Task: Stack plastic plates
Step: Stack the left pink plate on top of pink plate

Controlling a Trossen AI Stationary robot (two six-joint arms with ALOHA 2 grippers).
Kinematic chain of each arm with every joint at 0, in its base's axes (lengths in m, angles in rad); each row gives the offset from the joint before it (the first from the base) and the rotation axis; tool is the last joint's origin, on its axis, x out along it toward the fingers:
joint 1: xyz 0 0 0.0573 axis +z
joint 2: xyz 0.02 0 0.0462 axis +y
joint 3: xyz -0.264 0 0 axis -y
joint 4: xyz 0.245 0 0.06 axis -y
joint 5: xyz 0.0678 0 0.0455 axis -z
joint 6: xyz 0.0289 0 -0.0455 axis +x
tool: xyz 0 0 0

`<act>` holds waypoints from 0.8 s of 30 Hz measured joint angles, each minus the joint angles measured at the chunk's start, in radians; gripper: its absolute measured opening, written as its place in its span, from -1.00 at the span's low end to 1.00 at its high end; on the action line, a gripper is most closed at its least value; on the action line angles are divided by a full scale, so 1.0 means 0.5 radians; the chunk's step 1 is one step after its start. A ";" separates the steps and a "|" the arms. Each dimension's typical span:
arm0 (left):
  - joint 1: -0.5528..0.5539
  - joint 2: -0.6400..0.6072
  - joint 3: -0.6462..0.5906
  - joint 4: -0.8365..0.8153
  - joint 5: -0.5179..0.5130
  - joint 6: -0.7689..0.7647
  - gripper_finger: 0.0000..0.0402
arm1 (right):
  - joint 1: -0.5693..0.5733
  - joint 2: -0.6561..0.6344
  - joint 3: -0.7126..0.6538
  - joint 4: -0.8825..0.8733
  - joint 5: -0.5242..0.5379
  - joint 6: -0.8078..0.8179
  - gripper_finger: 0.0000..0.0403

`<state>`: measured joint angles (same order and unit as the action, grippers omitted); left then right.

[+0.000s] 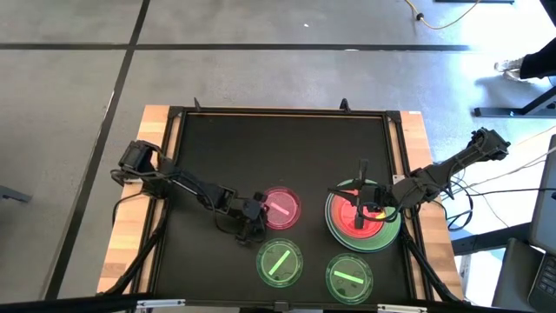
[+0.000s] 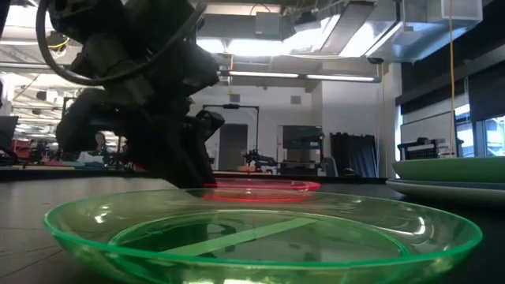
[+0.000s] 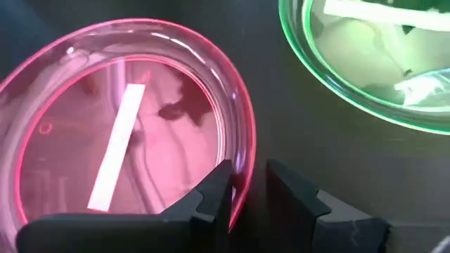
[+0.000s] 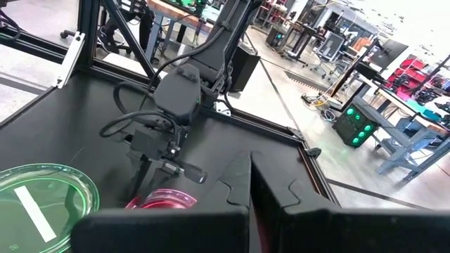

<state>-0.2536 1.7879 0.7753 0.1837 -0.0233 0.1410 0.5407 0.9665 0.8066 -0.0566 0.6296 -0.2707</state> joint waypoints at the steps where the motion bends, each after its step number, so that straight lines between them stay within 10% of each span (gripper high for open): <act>1: 0.006 0.011 0.001 0.002 0.004 0.001 -0.59 | 0.000 0.000 0.000 0.000 0.000 0.001 -0.99; 24: 0.032 0.023 0.163 -0.193 -0.089 0.124 -0.99 | 0.000 0.000 0.000 -0.001 0.000 0.000 -0.99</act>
<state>-0.2375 1.7992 0.8569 0.0869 -0.0676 0.2031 0.5407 0.9665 0.8066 -0.0570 0.6296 -0.2707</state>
